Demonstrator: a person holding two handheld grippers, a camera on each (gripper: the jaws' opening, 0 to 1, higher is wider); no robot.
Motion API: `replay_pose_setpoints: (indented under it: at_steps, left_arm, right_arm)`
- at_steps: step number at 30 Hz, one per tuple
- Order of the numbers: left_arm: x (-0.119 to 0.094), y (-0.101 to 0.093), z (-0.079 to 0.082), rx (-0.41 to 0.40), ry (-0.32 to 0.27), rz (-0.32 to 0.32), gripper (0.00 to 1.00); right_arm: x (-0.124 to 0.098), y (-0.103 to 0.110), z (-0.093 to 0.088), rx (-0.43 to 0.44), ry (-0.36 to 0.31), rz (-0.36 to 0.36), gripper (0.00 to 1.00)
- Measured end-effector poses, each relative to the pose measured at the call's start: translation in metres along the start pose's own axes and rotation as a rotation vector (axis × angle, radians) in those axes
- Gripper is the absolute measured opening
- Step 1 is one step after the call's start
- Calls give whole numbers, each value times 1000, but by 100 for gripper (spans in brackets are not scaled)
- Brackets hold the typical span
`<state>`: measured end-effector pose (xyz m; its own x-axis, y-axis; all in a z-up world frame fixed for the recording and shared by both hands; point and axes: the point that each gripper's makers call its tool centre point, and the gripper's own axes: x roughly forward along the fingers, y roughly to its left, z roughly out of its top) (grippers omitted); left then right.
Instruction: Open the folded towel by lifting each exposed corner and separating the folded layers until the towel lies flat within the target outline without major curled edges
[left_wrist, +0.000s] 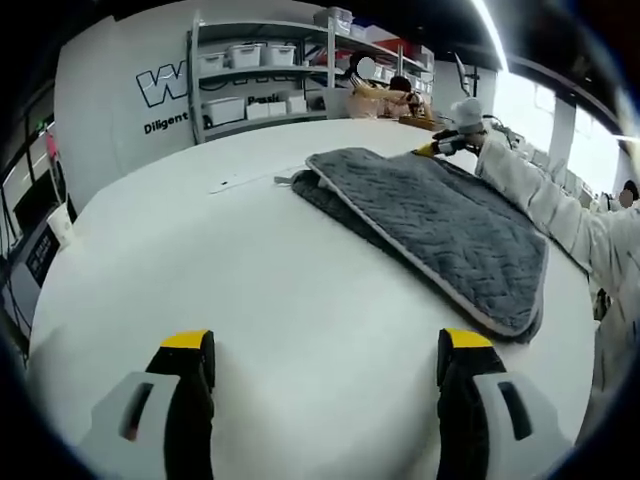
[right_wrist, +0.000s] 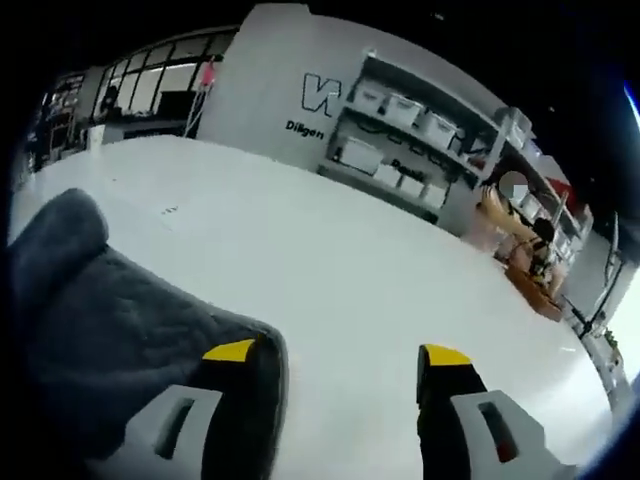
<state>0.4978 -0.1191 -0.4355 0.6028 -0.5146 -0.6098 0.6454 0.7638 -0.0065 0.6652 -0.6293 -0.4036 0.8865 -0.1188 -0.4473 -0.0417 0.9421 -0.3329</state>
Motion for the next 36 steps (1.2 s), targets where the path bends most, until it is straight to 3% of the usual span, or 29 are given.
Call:
replay_pose_setpoints:
  at_steps: [9, 14, 15, 17, 27, 29, 32, 36]
  left_arm:
    - [-1, -4, 3, 7, -10, -11, 91]
    - [-1, -6, 4, 9, -12, -17, 91]
    - [-1, -6, 4, 9, -14, -17, 91]
    - [-1, -6, 5, 8, -16, -19, 91]
    - [-1, -8, 7, 8, -23, -29, 91]
    - [-1, -7, 8, 4, -27, -30, 91]
    - [-1, -6, 7, 5, -23, -28, 91]
    - [-1, -7, 7, 4, -25, -27, 91]
  right_arm:
    - [-17, 3, 7, 1, 25, 15, 84]
    - [-26, 12, 4, -15, 68, 48, 91]
    - [-31, 15, -2, -39, 115, 61, 94]
    - [-35, 17, -4, -50, 131, 67, 99]
    - [-75, 25, -21, -109, 197, 145, 99]
    - [-84, 32, -27, -88, 181, 183, 99]
    - [-98, 44, -39, -86, 173, 250, 86]
    - [-113, 59, -50, -70, 159, 328, 89]
